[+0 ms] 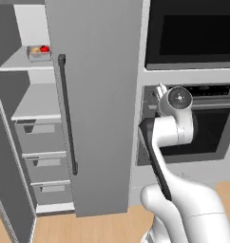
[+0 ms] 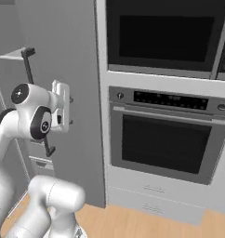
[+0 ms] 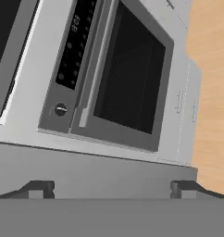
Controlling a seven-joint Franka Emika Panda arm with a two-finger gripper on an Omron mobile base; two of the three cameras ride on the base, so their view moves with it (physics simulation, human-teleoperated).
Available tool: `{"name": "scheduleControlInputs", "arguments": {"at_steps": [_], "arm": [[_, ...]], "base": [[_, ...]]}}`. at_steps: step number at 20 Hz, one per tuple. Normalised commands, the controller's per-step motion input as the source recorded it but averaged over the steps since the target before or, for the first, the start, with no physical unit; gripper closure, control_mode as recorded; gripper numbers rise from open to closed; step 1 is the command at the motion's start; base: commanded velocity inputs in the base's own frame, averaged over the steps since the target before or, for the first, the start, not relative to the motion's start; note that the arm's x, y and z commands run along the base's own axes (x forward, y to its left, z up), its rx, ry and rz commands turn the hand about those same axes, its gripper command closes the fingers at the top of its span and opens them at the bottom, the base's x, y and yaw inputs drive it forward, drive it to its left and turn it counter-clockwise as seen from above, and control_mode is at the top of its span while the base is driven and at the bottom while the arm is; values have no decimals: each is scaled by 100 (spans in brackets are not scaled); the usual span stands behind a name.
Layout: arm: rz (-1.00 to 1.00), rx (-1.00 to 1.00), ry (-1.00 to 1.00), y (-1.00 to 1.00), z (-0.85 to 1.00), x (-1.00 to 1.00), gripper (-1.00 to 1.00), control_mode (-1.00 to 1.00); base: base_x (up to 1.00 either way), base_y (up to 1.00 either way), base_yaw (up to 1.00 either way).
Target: Take the meat container that has the fish and place it on the second highest rack of the freezer. Then take the vegetable container that has the tomato and squash and place it on the highest rack of the freezer.
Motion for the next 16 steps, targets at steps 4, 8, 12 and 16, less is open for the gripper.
{"name": "scheduleControlInputs", "arguments": {"at_steps": [4,8,12,16], "arm": [[0,0,0,0,0,0,-100,100],[0,0,0,0,0,0,-100,100],[0,0,0,0,0,0,-100,100],[0,0,0,0,0,0,-100,100]], "base": [[1,-100,-25],[14,-100,-28],[30,-100,-18],[50,-100,0]]}}
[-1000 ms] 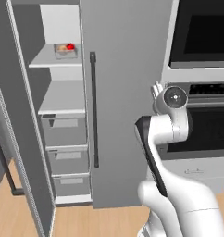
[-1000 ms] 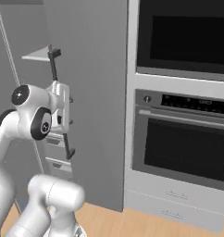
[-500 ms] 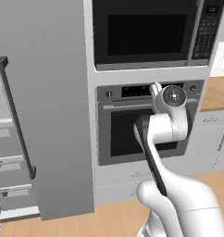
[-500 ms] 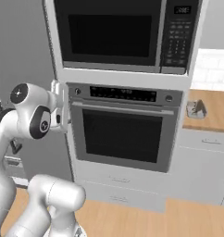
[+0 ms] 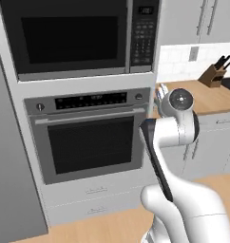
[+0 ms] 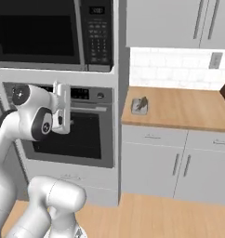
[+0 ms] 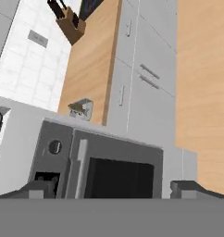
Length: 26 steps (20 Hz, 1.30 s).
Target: Take the meat container that has the fish and place it on the second highest rack of the freezer. Then take the vegetable container that has the tomato and squash and place it on the highest rack of the freezer.
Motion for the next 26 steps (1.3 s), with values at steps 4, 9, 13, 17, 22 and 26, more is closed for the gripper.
{"name": "scheduleControlInputs", "arguments": {"at_steps": [4,9,13,17,22,26], "arm": [[0,0,0,0,0,0,-100,100],[0,0,0,0,0,0,-100,100],[0,0,0,0,0,0,-100,100],[0,0,0,0,0,0,-100,100],[0,0,0,0,0,0,-100,100],[0,0,0,0,0,0,-100,100]], "base": [[56,-100,11],[54,-100,23],[59,-80,31],[62,-45,35],[35,-13,34],[19,-46,31]]}}
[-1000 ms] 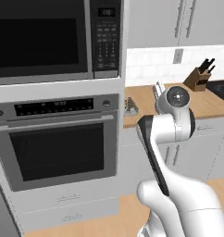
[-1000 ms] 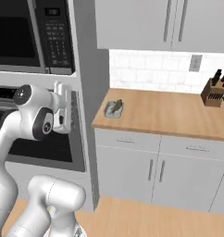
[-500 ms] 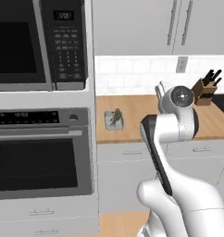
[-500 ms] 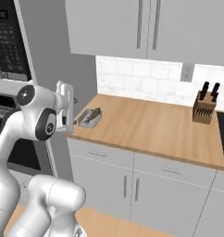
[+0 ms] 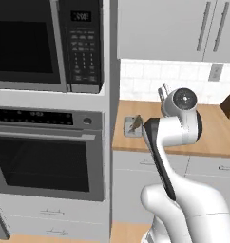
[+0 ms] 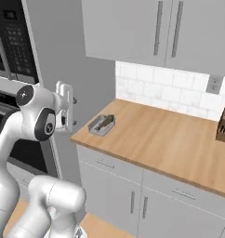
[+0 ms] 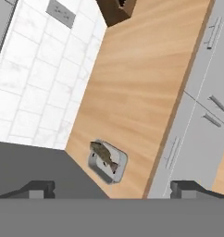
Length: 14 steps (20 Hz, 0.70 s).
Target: Take the meat container that has the fish and place it on the second highest rack of the freezer. Then take the vegetable container that has the tomato and squash and place it on the highest rack of the freezer.
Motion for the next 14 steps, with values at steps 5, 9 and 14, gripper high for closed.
{"name": "scheduleControlInputs", "arguments": {"at_steps": [5,9,14], "arm": [[0,0,0,0,0,0,-100,100],[0,0,0,0,0,0,-100,100],[0,0,3,0,-22,0,-100,-100]], "base": [[36,-59,29],[56,-44,24],[11,-18,10]]}}
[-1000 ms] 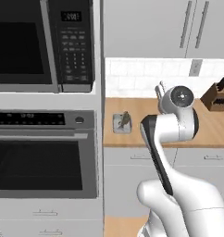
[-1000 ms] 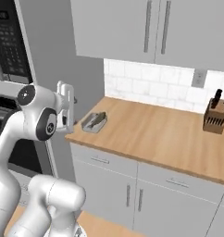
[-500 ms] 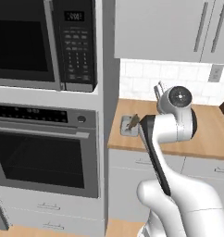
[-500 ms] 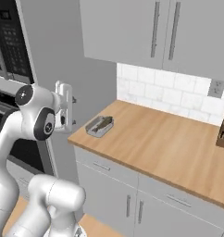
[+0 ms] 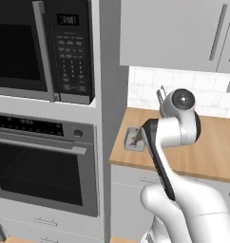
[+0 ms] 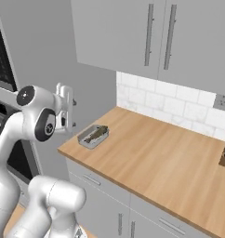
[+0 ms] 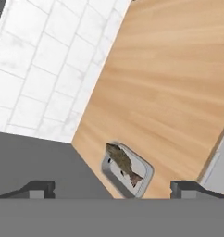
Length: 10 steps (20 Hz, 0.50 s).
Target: Take the meat container that has the fish and place it on the second highest rack of the freezer. Then take the vegetable container that has the tomato and squash and place it on the highest rack of the freezer.
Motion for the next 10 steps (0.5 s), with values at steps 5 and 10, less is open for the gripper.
{"name": "scheduleControlInputs", "arguments": {"at_steps": [5,10], "arm": [[-9,1,1,0,-48,-5,-100,-100],[-30,19,0,1,-31,-8,-100,-100]], "base": [[0,0,0],[0,0,0]]}}
